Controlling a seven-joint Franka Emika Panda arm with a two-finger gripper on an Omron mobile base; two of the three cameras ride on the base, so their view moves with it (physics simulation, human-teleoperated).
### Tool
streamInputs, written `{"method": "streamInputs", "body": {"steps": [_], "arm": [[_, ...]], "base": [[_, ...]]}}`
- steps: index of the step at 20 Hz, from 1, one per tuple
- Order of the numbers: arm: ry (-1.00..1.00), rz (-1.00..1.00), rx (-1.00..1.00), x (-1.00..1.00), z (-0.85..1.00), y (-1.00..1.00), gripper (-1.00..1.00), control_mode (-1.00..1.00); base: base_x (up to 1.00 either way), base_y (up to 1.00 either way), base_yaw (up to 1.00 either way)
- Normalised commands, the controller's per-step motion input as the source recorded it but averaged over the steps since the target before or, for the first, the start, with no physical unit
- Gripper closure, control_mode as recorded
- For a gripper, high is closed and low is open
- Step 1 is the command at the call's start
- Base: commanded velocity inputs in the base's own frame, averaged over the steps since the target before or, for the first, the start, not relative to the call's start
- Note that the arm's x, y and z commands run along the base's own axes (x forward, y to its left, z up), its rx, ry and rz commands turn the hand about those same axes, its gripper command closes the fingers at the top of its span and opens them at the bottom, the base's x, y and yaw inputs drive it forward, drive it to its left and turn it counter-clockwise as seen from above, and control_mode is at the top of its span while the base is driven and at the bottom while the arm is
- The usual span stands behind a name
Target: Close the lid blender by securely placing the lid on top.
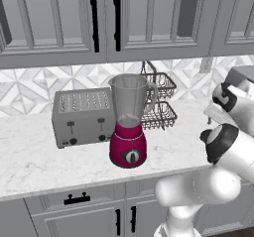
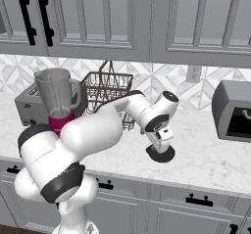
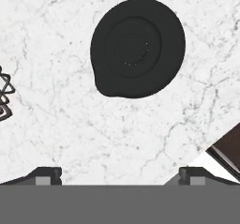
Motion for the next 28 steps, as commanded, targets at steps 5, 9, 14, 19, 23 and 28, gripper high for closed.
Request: {"method": "streamInputs", "body": {"steps": [5, 9, 14, 19, 23, 28], "arm": [[0.03, 0.00, 0.00, 0.04, -0.36, -0.33, -1.00, -1.00], [0.07, 0.00, 0.00, 0.12, -0.30, -0.10, -1.00, -1.00], [0.07, 0.00, -0.03, 0.11, -0.27, 0.00, -1.00, -1.00], [0.05, 0.00, -0.02, 0.02, -0.09, 0.00, -1.00, -1.00], [0.07, 0.00, -0.04, 0.00, 0.00, 0.00, -1.00, -1.00], [0.07, 0.00, -0.07, 0.00, -0.15, 0.00, -1.00, -1.00]], "base": [[0.00, 0.00, 0.00], [0.00, 0.00, 0.00], [0.00, 0.00, 0.00], [0.00, 0.00, 0.00], [0.00, 0.00, 0.00], [0.00, 0.00, 0.00]]}}
